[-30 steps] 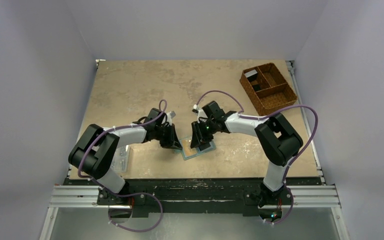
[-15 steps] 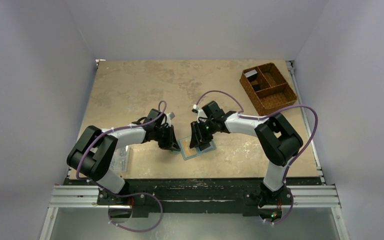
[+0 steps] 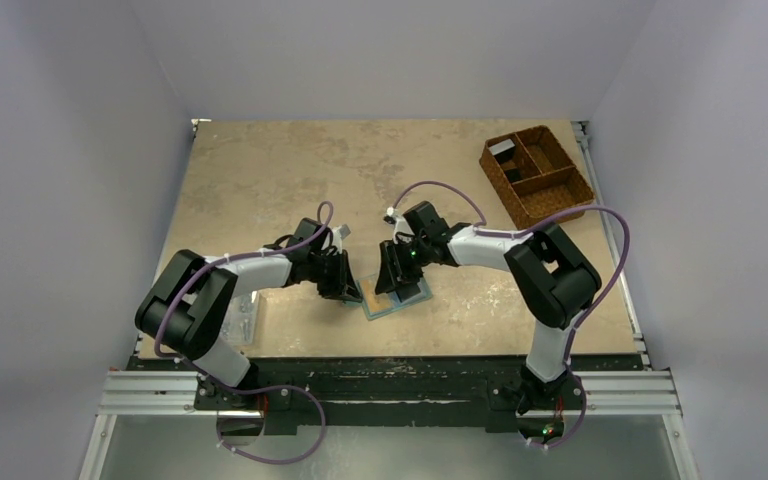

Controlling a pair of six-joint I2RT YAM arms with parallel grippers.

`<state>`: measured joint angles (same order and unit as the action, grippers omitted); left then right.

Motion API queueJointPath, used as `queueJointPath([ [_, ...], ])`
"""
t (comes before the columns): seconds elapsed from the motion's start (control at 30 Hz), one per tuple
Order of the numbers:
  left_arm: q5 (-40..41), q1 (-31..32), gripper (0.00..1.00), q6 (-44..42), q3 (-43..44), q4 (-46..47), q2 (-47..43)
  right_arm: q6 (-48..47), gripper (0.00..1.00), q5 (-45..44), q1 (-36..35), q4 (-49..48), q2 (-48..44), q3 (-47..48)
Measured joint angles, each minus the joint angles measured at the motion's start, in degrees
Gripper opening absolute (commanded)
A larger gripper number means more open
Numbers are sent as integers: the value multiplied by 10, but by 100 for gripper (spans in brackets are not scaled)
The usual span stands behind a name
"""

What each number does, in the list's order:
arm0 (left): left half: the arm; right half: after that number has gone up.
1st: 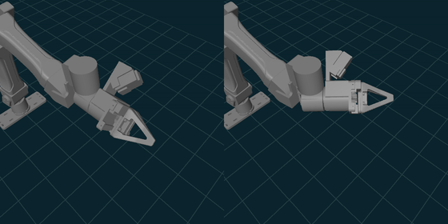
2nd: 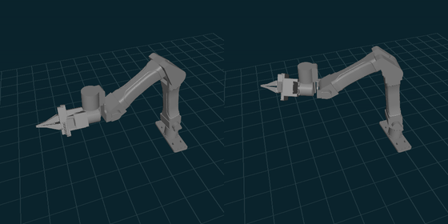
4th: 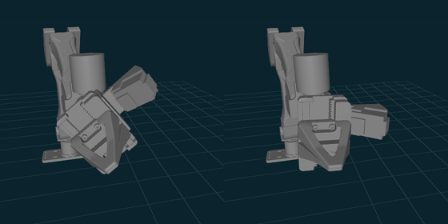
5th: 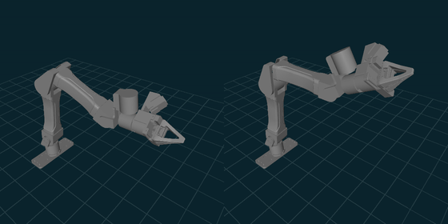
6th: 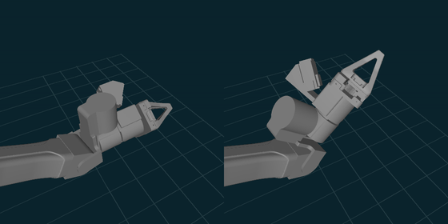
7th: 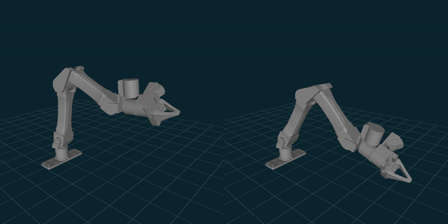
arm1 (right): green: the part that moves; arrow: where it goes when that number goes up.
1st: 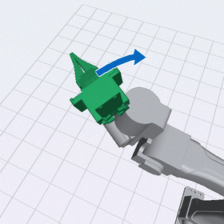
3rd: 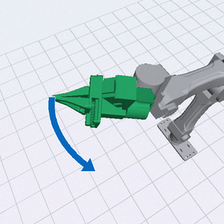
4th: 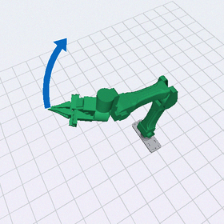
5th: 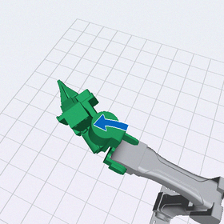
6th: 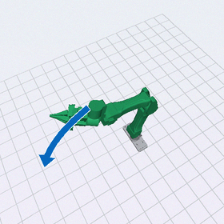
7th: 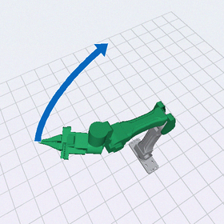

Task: Put the credit cards into the card holder
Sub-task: Insert the credit card into the card holder, then turn over the card slot in the card holder.

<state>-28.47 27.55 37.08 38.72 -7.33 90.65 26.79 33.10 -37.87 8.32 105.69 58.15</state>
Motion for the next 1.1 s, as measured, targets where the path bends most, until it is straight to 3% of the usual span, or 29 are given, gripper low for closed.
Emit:
queueJointPath([
  [0.17, 0, 0, 0, 0, -1, 1, 0, -9, 52, -20, -5, 12, -9, 0],
  [0.33, -2, 0, 0, 0, -2, 5, 0, -32, 52, -81, -31, 49, -35, 9],
  [0.4, -2, 0, 0, 0, -2, 5, 0, -37, 48, -97, -39, 57, -41, 12],
  [0.57, -2, 0, 0, 0, -2, 5, 0, -37, 25, -107, -49, 64, -47, 14],
  [0.67, -2, 0, 0, 0, -2, 5, 0, -33, 17, -106, -49, 61, -47, 14],
  [0.97, -2, 0, 0, 0, -2, 4, 0, -33, 12, -105, -49, 47, -33, 15],
  [1.1, -2, 0, 0, -1, -2, 4, 0, -32, 19, -123, -49, 50, -22, 15],
])
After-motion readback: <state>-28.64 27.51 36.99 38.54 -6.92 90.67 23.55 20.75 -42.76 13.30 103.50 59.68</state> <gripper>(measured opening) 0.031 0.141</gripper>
